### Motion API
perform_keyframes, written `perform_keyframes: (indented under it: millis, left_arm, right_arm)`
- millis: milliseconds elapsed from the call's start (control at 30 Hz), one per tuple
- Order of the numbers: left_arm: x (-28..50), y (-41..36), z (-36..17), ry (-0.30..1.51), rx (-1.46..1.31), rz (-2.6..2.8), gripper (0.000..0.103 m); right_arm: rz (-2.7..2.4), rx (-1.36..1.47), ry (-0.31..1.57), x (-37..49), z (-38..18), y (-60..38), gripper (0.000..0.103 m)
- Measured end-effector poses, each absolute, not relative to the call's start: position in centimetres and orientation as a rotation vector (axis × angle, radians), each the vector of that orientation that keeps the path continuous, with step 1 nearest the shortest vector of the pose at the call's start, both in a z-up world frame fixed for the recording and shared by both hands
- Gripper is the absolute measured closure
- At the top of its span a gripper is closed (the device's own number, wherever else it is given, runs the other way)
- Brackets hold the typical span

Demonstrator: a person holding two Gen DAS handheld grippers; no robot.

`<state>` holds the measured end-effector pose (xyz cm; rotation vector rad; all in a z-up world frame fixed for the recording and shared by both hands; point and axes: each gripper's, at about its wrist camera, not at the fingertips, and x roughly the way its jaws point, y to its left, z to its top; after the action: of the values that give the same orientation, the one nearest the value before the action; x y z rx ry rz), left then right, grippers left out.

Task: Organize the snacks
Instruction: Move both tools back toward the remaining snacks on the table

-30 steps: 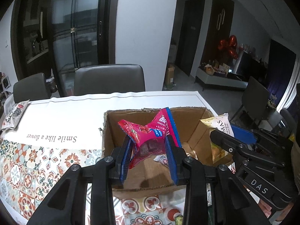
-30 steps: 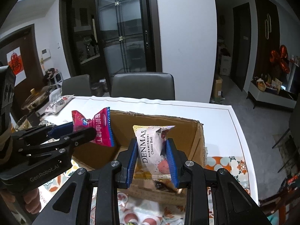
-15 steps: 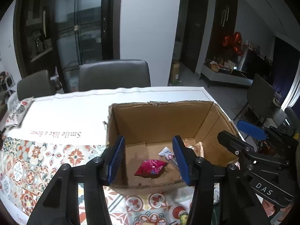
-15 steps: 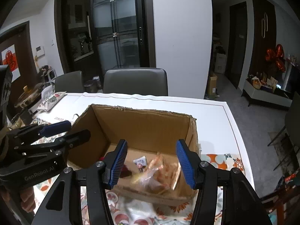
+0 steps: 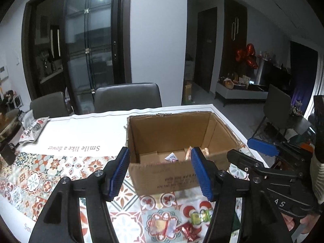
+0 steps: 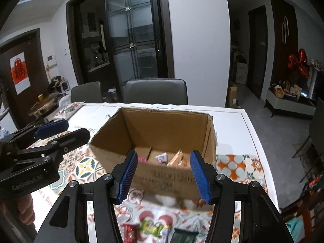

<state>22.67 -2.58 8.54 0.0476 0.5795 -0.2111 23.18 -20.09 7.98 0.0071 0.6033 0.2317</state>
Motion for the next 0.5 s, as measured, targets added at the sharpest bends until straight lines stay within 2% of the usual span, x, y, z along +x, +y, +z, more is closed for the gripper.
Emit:
perform_keyframes:
  millis: [500]
  left_arm:
    - [16.1, -3.0, 5.4, 0.630, 0.072, -0.281, 0.042]
  right_arm:
    - [0.227, -0.024, 0.629, 16.5, 5.3, -20.0, 0.048]
